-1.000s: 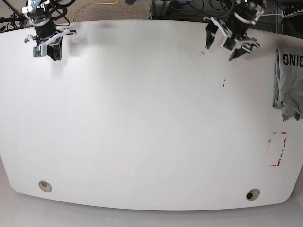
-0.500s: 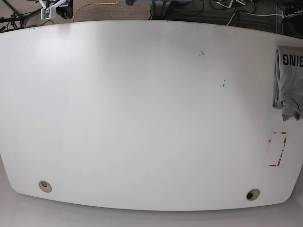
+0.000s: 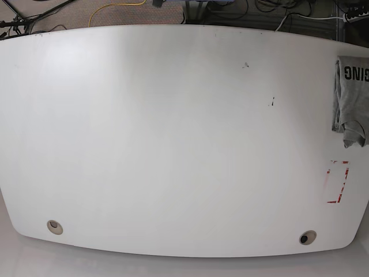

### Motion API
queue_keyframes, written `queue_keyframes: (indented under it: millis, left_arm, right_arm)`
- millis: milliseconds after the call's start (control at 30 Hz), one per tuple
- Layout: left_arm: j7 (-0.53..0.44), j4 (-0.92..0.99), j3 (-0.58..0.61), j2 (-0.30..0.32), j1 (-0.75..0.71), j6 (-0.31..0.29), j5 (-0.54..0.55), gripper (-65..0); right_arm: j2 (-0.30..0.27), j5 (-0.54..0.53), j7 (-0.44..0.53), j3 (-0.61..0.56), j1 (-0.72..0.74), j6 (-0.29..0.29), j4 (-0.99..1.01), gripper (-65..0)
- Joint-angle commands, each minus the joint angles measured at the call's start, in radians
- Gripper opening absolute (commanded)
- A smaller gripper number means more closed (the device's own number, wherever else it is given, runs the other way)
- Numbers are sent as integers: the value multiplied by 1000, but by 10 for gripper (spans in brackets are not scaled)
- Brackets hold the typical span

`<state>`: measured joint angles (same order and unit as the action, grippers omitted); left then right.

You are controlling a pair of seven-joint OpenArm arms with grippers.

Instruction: Fold the T-shirt properly

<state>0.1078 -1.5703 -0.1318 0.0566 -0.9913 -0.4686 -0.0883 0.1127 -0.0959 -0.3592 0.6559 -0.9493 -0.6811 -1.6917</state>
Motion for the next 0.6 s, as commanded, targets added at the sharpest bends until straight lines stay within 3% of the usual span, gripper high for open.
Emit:
queue_keyframes:
  millis: [0, 433, 567]
  left_arm:
    - [-10, 90, 1, -2, 22, -2, 5, -204]
    - [-12, 592, 2, 2, 337, 1, 0, -204]
    - [-15, 753, 2, 4, 434, 40, 2, -204]
  right_arm:
    - [-23, 26, 45, -32, 20, -17, 81, -591]
    - [-89, 183, 61, -83, 252, -17, 474, -591]
    - [-112, 192, 108, -110, 301, -17, 591, -591]
